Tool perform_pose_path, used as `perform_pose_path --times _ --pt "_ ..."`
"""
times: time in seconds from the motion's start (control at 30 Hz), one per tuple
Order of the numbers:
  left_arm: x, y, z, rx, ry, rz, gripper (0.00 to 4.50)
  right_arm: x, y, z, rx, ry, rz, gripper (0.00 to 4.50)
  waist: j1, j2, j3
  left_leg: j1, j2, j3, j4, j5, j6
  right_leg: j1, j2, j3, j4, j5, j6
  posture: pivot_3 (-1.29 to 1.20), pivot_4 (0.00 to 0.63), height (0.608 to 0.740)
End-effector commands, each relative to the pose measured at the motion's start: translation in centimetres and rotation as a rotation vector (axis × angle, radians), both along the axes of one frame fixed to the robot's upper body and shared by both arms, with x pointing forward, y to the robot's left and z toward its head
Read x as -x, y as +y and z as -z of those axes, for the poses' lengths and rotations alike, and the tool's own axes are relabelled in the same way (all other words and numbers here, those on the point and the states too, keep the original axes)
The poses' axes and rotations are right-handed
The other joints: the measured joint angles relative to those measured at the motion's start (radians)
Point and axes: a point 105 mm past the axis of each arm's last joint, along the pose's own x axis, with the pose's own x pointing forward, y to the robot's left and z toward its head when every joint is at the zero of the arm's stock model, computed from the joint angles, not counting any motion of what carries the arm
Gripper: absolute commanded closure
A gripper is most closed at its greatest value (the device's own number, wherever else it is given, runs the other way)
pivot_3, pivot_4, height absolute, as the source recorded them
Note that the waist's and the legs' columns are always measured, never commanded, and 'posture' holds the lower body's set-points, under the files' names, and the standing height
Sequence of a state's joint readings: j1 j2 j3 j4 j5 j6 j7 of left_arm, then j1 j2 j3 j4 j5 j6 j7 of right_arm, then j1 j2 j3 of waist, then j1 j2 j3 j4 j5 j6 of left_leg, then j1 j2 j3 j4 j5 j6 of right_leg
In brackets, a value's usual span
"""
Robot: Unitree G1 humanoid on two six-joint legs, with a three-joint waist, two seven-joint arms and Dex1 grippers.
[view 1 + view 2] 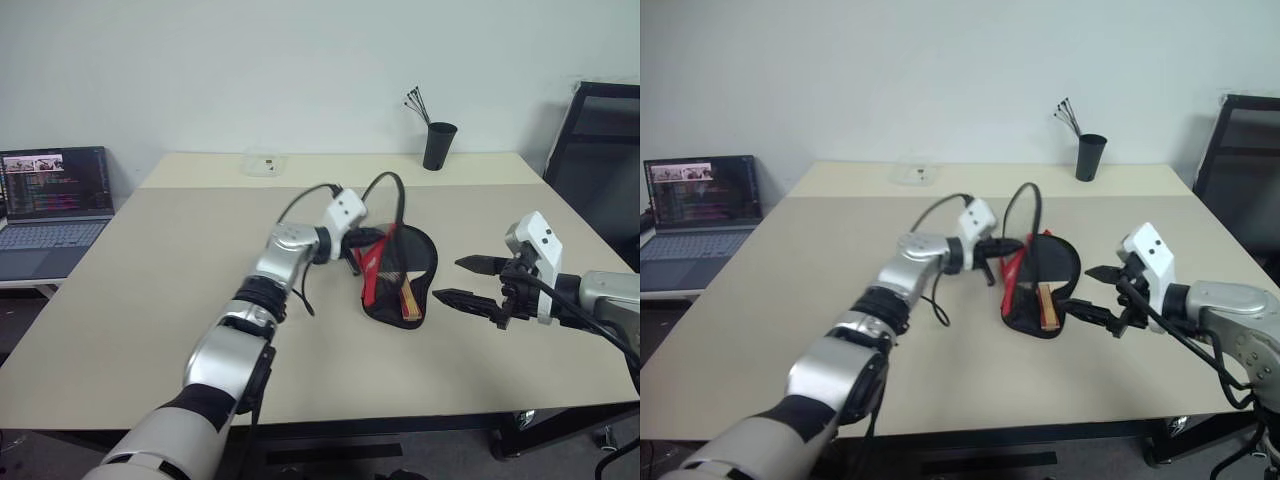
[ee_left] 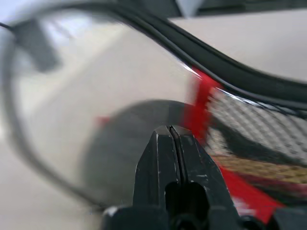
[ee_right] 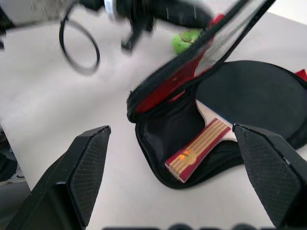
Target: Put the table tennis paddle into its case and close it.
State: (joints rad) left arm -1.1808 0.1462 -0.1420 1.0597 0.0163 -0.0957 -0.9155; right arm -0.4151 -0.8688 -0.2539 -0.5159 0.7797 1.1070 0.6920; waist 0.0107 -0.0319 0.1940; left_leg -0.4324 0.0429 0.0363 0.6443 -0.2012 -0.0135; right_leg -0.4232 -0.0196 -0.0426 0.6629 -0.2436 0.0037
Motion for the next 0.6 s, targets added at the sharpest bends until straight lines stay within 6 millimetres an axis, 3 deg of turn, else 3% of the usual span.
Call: perform_pose_path --times 0.03,0.17,0.27,0.47,0.6 --pt "0.2 -1.0 -0.6 -0.022 -0.04 0.037 4.45 0.6 -0.3 -0.9 0.006 -0.032 0.008 0.0 -0.005 0.0 0.0 0.0 0.0 0.0 0.0 0.0 0.0 0.0 0.0 0.0 0.0 0.0 0.0 0.0 0.15 0.74" --pt "0.5 -1.1 1.1 -0.051 -0.008 0.046 4.45 0.6 -0.3 -0.6 0.001 -0.02 0.023 0.0 -0.011 0.0 0.0 0.0 0.0 0.0 0.0 0.0 0.0 0.0 0.0 0.001 0.0 0.0 0.0 0.0 0.15 0.74" --pt "0.6 -0.5 0.9 -0.039 -0.009 0.053 4.45 0.1 -0.4 -0.7 -0.018 -0.019 0.044 0.0 -0.011 0.0 0.0 0.0 0.0 0.0 0.0 0.0 0.0 0.0 0.0 0.0 0.001 0.0 0.0 0.0 0.15 0.74" --pt "0.3 3.4 -0.2 0.003 -0.014 0.033 4.45 -2.1 -1.1 -0.2 -0.069 -0.011 0.128 0.0 -0.015 0.0 0.0 0.0 0.001 0.0 0.0 0.0 0.0 0.0 0.001 0.001 0.001 0.0 0.0 0.0 0.15 0.74" --pt "1.5 6.5 -1.2 0.082 0.029 0.07 4.45 -4.7 -2.1 0.9 -0.131 0.021 0.24 0.0 -0.015 0.0 0.0 0.001 0.002 0.0 0.0 0.0 0.0 0.0 0.001 0.001 0.002 0.0 0.0 0.0 0.15 0.74"
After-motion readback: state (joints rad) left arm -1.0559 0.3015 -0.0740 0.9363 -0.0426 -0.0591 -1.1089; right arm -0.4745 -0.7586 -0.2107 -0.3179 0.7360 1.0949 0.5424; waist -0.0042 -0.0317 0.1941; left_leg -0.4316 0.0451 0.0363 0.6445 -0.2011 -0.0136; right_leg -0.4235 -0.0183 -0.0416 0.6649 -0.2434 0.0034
